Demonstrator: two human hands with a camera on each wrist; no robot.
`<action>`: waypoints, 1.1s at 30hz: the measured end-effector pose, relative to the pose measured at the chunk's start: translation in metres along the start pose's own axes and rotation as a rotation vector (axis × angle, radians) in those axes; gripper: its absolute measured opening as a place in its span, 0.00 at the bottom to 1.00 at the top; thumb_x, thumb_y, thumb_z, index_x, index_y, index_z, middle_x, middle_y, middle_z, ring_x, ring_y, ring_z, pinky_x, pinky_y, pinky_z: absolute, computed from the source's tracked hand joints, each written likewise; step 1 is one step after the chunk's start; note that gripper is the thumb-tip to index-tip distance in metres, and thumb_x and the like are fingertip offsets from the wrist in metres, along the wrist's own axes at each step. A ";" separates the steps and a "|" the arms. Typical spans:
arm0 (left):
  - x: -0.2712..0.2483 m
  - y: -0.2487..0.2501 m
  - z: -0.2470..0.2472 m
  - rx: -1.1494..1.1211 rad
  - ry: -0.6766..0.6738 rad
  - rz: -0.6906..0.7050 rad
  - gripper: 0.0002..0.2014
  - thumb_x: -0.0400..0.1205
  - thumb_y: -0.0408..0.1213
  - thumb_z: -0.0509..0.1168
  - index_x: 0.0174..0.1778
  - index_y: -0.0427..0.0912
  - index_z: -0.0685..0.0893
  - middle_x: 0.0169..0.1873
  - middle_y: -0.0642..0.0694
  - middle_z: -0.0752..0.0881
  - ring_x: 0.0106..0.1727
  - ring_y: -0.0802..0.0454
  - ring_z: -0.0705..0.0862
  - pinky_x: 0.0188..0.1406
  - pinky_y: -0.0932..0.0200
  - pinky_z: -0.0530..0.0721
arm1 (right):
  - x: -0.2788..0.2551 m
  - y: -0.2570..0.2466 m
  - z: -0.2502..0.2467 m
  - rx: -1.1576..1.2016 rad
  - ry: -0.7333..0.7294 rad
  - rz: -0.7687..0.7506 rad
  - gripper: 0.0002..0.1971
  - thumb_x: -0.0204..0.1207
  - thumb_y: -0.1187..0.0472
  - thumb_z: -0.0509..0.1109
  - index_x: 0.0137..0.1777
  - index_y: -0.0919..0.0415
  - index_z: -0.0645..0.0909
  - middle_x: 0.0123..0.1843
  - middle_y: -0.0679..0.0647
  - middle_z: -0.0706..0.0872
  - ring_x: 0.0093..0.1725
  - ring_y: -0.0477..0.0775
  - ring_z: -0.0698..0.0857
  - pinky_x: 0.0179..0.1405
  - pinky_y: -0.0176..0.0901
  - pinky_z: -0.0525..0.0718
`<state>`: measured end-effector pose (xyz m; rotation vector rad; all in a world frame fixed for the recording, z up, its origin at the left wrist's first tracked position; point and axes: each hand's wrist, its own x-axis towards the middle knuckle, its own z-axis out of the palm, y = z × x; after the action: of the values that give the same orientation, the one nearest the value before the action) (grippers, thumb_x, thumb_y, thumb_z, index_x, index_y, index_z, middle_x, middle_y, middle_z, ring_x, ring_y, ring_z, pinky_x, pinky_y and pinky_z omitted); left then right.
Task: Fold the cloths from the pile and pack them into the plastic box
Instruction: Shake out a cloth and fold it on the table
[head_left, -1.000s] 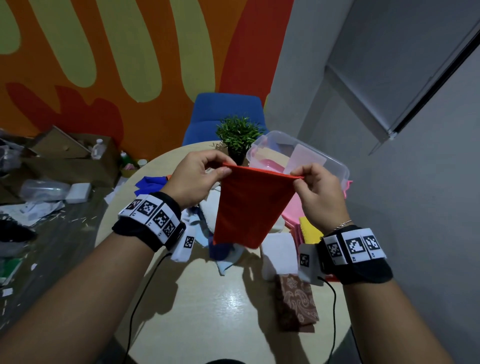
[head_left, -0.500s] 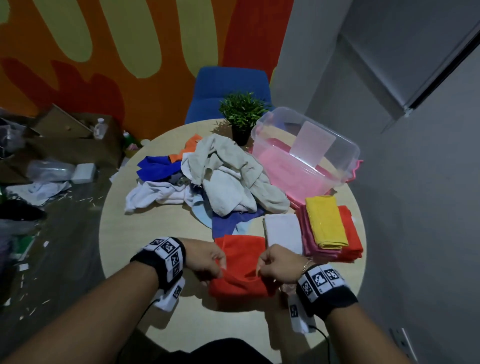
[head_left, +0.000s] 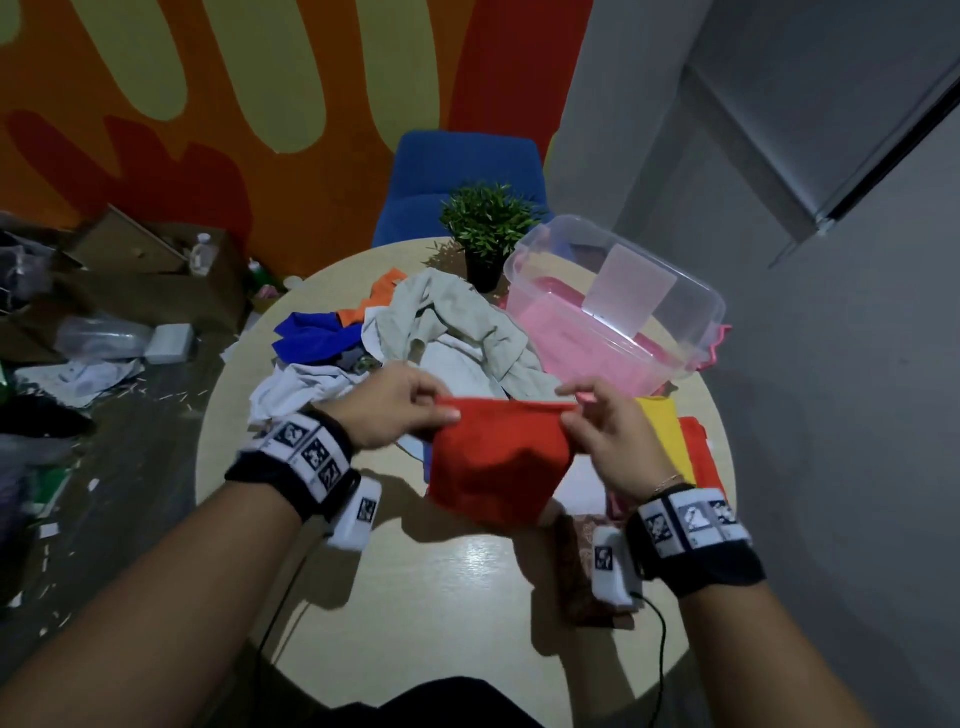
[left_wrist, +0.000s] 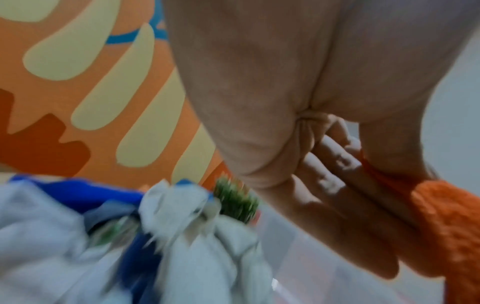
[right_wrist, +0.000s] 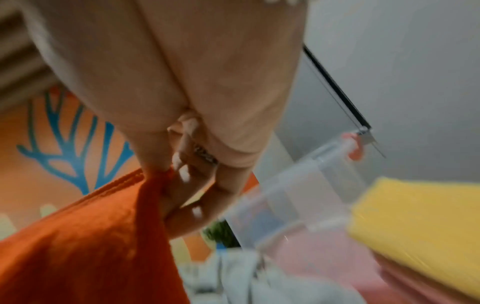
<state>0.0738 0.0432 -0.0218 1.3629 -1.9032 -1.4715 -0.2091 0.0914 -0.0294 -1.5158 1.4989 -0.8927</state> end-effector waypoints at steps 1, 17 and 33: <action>0.000 0.016 -0.008 -0.056 0.055 0.047 0.02 0.80 0.33 0.73 0.42 0.42 0.91 0.36 0.48 0.92 0.40 0.53 0.91 0.44 0.56 0.90 | 0.002 -0.017 -0.008 0.015 0.022 -0.076 0.13 0.81 0.72 0.69 0.52 0.51 0.84 0.43 0.50 0.89 0.40 0.51 0.87 0.39 0.47 0.89; -0.017 0.087 -0.048 0.140 0.320 0.442 0.07 0.79 0.29 0.75 0.47 0.46 0.92 0.43 0.54 0.90 0.44 0.58 0.89 0.46 0.59 0.89 | 0.012 -0.100 -0.050 -0.542 0.258 -0.604 0.04 0.74 0.60 0.80 0.43 0.60 0.90 0.37 0.51 0.90 0.35 0.47 0.87 0.42 0.32 0.85; -0.010 0.085 -0.038 0.212 0.394 0.366 0.09 0.77 0.33 0.77 0.51 0.49 0.91 0.42 0.52 0.91 0.42 0.55 0.88 0.47 0.54 0.89 | 0.015 -0.102 -0.039 -0.459 0.266 -0.358 0.14 0.77 0.66 0.71 0.59 0.51 0.88 0.38 0.36 0.84 0.37 0.42 0.83 0.46 0.38 0.82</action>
<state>0.0682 0.0302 0.0702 1.1977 -1.9481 -0.7819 -0.1998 0.0714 0.0785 -2.1148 1.7370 -1.0333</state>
